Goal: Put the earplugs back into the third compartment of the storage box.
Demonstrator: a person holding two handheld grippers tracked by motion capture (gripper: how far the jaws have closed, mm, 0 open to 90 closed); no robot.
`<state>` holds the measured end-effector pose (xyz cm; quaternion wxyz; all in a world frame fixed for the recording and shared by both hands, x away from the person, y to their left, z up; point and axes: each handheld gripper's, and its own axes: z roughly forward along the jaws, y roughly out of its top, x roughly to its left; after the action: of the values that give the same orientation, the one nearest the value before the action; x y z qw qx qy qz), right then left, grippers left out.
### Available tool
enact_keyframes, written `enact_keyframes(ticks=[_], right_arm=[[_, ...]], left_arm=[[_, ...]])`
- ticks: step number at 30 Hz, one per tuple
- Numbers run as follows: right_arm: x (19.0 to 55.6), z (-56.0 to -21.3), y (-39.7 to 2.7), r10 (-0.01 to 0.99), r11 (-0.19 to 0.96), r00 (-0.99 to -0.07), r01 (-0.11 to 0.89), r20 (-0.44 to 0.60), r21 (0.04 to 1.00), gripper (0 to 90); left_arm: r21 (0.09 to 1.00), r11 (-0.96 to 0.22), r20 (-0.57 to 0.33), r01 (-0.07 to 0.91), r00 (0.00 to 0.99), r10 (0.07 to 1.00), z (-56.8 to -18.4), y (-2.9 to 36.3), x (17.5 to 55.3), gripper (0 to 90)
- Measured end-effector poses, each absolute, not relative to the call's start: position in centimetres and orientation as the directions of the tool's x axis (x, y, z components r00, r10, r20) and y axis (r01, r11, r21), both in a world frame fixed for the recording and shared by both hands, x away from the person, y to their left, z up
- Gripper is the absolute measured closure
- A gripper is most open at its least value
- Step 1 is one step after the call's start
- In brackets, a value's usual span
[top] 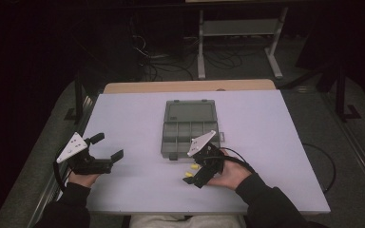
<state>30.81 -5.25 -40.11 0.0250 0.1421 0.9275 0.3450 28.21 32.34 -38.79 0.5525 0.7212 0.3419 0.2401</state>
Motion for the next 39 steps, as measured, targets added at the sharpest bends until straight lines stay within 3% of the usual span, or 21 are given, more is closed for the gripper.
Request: enact_keyframes(ticks=[8, 11, 25, 27, 30, 33, 39], right_arm=[[31.1, -41.2, -4.4, 0.266, 0.779, -0.962, 0.248, 0.056, 0.576, 17.5], [31.3, -41.8, -4.0, 0.247, 0.811, -0.967, 0.243, 0.065, 0.532, 26.1], [31.7, -42.8, -3.1, 0.246, 0.850, -0.967, 0.245, 0.061, 0.466, 48.2], [31.8, -42.7, -3.1, 0.252, 0.852, -0.967, 0.244, 0.045, 0.464, 58.2], [31.8, -42.7, -3.1, 0.259, 0.852, -0.965, 0.246, 0.036, 0.463, 63.9], [31.8, -42.6, -3.1, 0.252, 0.856, -0.967, 0.236, 0.028, 0.460, 76.9], [31.9, -42.5, -3.1, 0.244, 0.854, -0.969, 0.238, 0.048, 0.463, 78.3]], left_arm=[[0.961, -0.156, -0.032, 0.229, 0.652, 0.758, -38.8, 32.3, 28.2, 0.0], [0.961, -0.158, -0.030, 0.228, 0.652, 0.757, -38.8, 32.3, 28.2, 0.0], [0.960, -0.156, -0.034, 0.231, 0.655, 0.755, -38.8, 32.2, 28.3, 0.0], [0.960, -0.158, -0.034, 0.230, 0.656, 0.754, -38.8, 32.2, 28.3, 0.0], [0.960, -0.160, -0.032, 0.231, 0.658, 0.753, -38.9, 32.2, 28.3, 0.0], [0.960, -0.160, -0.032, 0.231, 0.658, 0.752, -38.9, 32.2, 28.2, 0.0], [0.960, -0.159, -0.034, 0.231, 0.659, 0.752, -38.8, 32.2, 28.2, 0.0]])
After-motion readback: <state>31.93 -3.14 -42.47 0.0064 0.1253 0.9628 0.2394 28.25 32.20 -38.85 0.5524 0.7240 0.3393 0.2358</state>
